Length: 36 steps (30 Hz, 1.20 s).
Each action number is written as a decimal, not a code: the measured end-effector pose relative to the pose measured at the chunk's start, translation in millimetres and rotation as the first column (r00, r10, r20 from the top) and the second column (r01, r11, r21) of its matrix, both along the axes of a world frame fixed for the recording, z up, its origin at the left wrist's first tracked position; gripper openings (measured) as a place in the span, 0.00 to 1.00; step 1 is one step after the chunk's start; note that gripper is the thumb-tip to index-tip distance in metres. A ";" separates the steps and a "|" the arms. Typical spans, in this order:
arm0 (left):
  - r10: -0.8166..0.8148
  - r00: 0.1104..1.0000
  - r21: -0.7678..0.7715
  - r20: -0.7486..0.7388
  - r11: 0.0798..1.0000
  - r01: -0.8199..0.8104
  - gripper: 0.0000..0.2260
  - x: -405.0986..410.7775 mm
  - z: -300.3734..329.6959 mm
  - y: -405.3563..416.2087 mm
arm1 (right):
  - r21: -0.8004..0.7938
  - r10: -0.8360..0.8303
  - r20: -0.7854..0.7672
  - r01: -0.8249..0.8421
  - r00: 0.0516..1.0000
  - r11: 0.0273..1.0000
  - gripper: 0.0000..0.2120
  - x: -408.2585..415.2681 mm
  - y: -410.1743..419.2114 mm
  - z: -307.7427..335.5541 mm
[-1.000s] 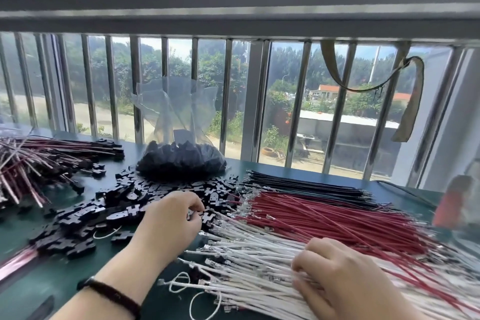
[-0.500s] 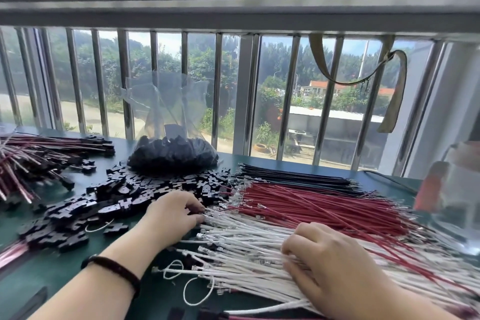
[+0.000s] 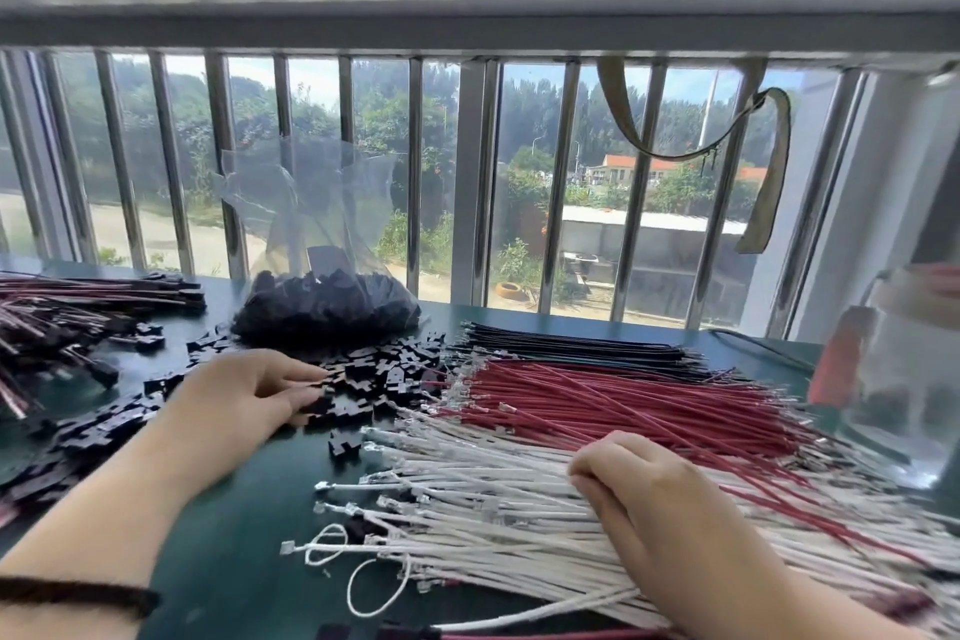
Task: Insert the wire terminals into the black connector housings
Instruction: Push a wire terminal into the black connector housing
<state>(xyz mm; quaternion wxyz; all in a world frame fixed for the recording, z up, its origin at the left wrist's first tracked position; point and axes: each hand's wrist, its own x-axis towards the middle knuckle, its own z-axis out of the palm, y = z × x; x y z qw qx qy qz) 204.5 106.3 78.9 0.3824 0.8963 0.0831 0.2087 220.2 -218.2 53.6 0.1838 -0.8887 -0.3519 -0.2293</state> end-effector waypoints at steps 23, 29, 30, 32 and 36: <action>-0.458 0.885 -0.441 0.088 0.778 0.447 0.09 -25.9 6.7 -99.4 | 0.158 0.021 0.291 -0.069 0.957 0.985 0.21 -5.9 2.8 7.0; -0.368 0.905 -0.457 0.215 0.781 0.426 0.14 -22.8 2.6 -95.7 | 0.296 0.044 0.216 -0.109 0.975 0.949 0.08 -0.5 0.2 3.8; -0.366 0.900 -0.500 0.237 0.748 0.436 0.14 -23.7 3.7 -95.5 | 0.318 0.062 0.175 -0.116 0.983 0.941 0.05 0.4 -0.3 3.0; -0.412 0.873 -0.547 0.260 0.683 0.485 0.12 -24.9 5.8 -94.6 | 0.343 0.097 0.120 -0.133 0.988 0.930 0.03 2.6 -1.0 1.2; -0.467 0.858 -0.542 0.216 0.674 0.503 0.08 -23.9 5.7 -88.3 | 0.360 0.092 0.144 -0.139 0.985 0.923 0.03 3.7 0.0 -0.4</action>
